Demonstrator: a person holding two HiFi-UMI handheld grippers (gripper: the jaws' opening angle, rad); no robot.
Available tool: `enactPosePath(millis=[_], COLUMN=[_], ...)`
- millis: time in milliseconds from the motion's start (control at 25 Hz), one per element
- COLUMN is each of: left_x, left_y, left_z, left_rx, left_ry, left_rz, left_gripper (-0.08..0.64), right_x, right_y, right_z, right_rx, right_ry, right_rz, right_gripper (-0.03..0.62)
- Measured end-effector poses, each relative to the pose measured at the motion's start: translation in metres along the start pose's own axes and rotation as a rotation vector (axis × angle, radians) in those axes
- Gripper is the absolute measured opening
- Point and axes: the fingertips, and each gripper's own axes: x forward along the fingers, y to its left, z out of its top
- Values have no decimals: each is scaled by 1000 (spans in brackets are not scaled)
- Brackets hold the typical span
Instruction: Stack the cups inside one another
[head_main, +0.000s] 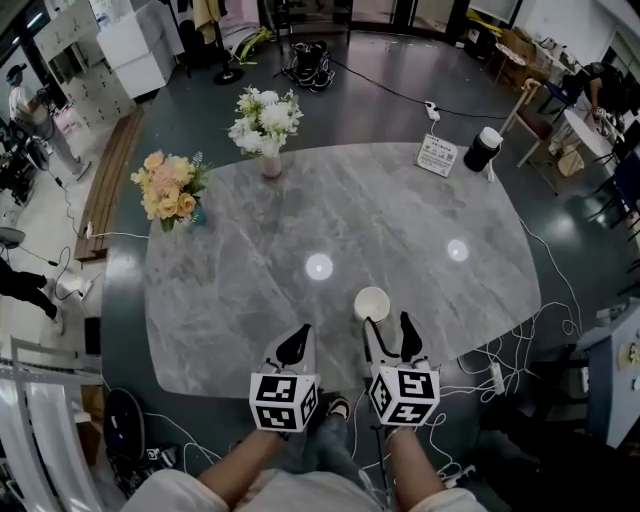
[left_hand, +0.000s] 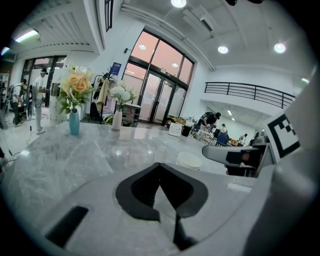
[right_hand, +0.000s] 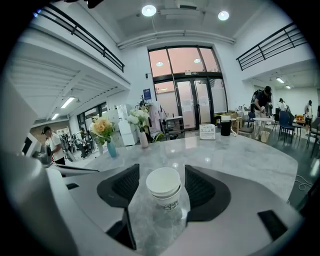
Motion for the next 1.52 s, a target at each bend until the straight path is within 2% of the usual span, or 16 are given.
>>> enactPosePath(millis=[400, 440, 520, 840, 1160, 1360, 1520], left_x=[-19, -22, -28, -59, -76, -86, -96], left_y=[-16, -18, -21, -33, -39, -43, -45], left_z=[18, 19, 22, 27, 23, 28, 26], left_rx=[32, 36, 46, 96, 124, 137, 123], left_ry=[-47, -51, -59, -80, -83, -98, -100], left_rz=[-51, -58, -75, -151, -213, -193, -146], left_gripper=[-5, -5, -5, -5, -5, -5, -5], right_x=[-30, -34, -43, -79, -102, -111, -121], right_y=[5, 5, 6, 12, 27, 31, 36], right_z=[17, 19, 24, 32, 12, 14, 18], right_rx=[4, 4, 3, -5, 12, 16, -3], right_ry=[-53, -60, -79, -123, -103, -108, -116], right_rz=[-22, -30, -49, -128, -140, -112, -72], right_gripper=[270, 246, 157, 26, 15, 15, 15])
